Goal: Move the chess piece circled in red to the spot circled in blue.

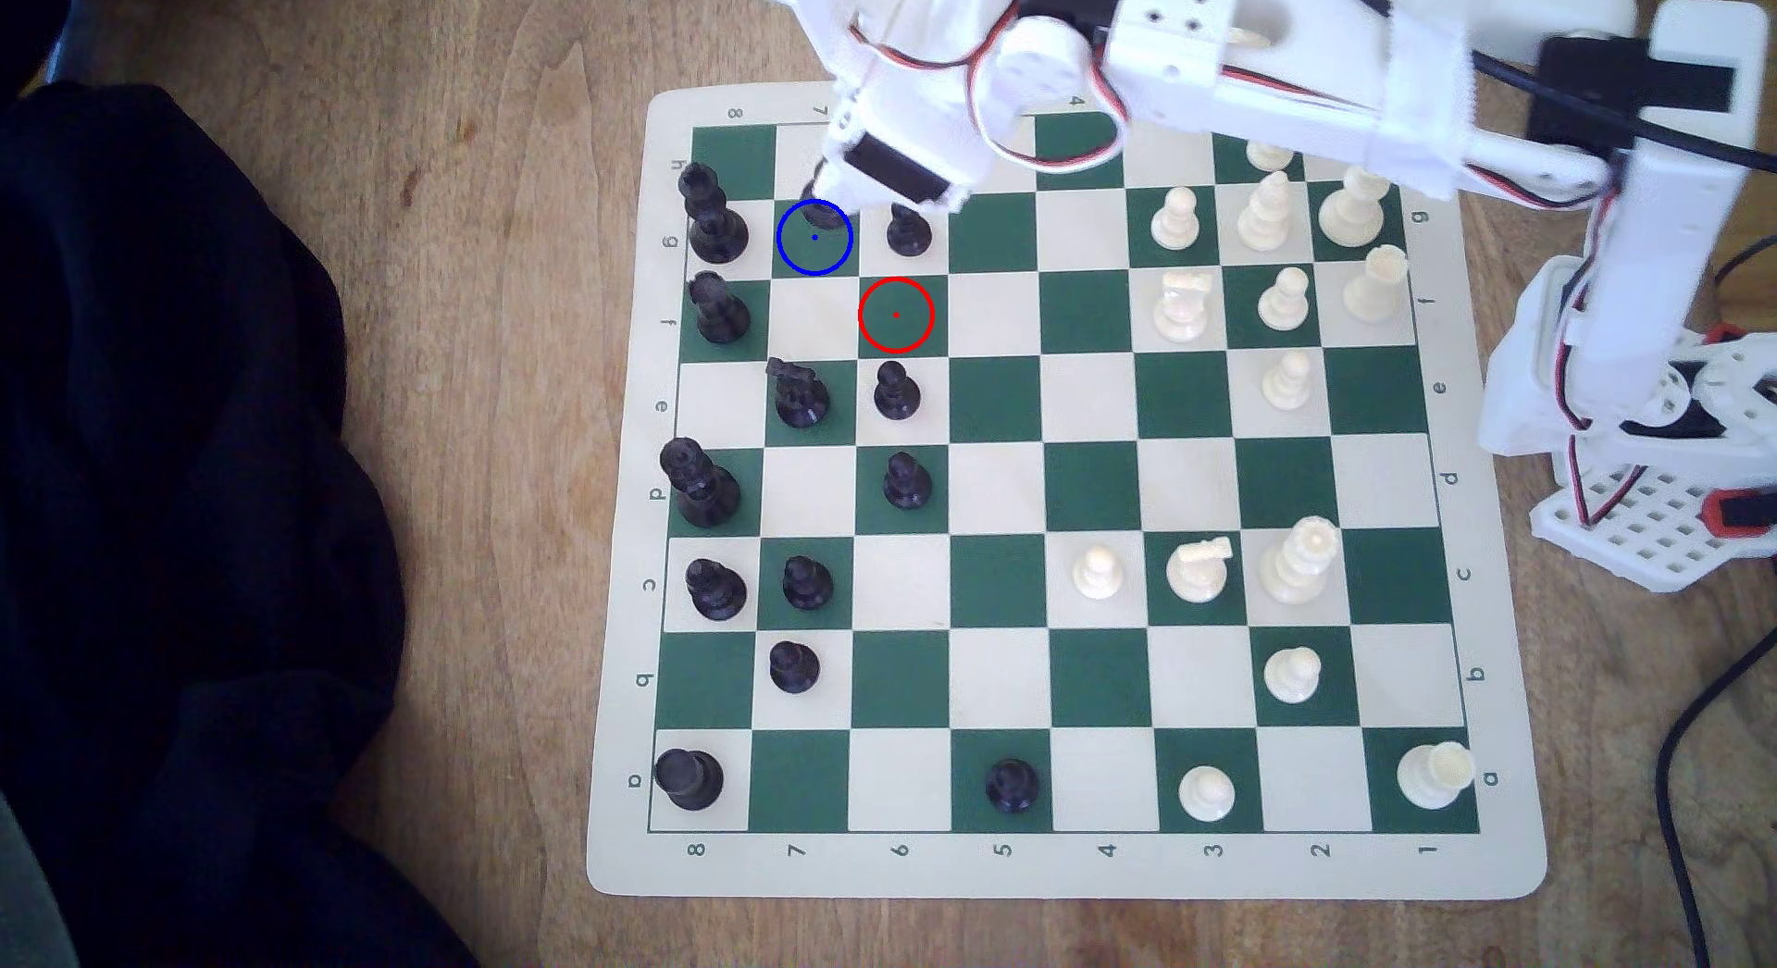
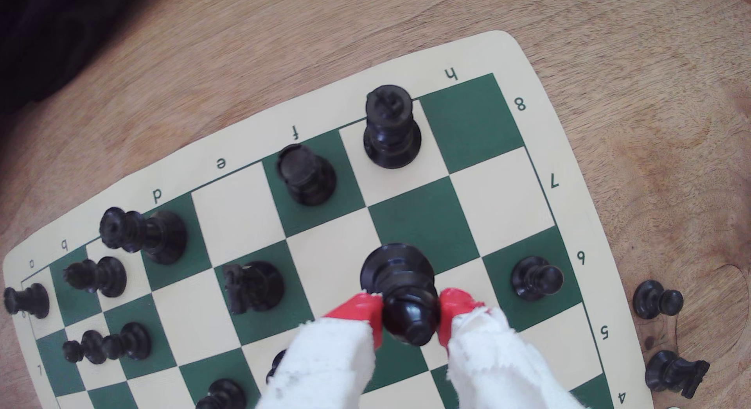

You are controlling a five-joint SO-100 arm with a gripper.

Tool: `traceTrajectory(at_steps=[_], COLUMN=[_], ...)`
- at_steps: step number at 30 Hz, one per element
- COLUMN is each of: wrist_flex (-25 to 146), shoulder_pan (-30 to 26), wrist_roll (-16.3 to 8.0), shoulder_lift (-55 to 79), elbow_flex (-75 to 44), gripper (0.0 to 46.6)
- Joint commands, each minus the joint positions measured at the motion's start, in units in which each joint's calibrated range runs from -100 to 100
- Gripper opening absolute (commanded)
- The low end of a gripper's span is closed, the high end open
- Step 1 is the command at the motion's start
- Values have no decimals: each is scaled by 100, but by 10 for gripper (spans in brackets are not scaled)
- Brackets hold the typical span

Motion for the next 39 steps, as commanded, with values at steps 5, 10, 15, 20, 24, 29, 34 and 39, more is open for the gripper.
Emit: traceTrajectory(at_steps=[5,10,15,20,24,29,34,39], wrist_flex=[-490,-720,-883,-892,-965,-1055,-1055,-1113], shoulder_pan=[43,35,66,90,113,121,144,168], wrist_roll=[-15,-29,-24,-5,0,24,49,54], shoulder_lift=[269,515,786,905,965,1033,1134,1262], elbow_flex=[-497,-433,-488,-479,-470,-497,-497,-488], gripper=[36,36,36,37,37,37,37,37])
